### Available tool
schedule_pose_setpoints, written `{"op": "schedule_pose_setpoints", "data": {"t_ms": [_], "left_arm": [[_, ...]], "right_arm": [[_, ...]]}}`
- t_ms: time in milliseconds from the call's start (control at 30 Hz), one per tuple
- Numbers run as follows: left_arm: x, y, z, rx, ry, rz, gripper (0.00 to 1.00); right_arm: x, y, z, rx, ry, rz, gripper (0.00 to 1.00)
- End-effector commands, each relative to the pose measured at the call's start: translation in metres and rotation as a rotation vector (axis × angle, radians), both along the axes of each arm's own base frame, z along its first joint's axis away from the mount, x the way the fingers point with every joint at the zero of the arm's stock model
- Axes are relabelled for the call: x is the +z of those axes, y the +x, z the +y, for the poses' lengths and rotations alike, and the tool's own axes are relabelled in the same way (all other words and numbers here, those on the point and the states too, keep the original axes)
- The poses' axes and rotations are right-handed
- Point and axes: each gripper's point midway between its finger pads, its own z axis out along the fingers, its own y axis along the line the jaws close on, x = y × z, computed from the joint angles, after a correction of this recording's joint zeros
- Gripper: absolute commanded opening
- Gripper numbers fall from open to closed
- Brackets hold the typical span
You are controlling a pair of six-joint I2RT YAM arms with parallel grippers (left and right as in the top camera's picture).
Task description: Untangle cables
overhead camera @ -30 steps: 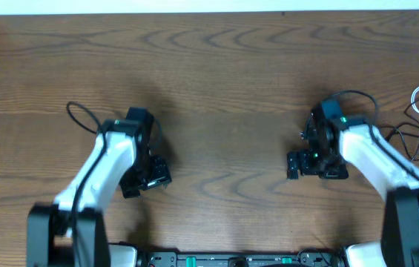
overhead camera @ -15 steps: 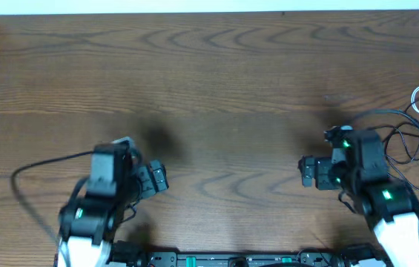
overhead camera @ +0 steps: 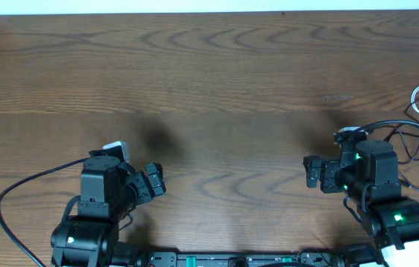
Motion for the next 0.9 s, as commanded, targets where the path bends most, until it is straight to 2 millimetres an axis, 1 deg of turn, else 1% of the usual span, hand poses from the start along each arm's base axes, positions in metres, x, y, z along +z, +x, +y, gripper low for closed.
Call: {"op": "schedule_pose_setpoints", "data": {"t_ms": [0,733,867], "left_arm": [[-0.0008,0.0007,0.0035,0.006,0.019,-0.001,0.99],[-0.0008,0.0007,0.0035,0.006,0.019,-0.001,0.99],[-0.0008,0.0007,0.0035,0.006,0.019,-0.001,0.99]], "right_arm": [[-0.0035,-0.0015,-0.0013,-0.008,-0.006,0.005,0.99],[-0.0049,-0.0028,-0.0033,-0.014,-0.015,0.012,0.99],[0.003,-0.0025,-0.0101,-0.04,-0.037,-0.033,0.99]]}}
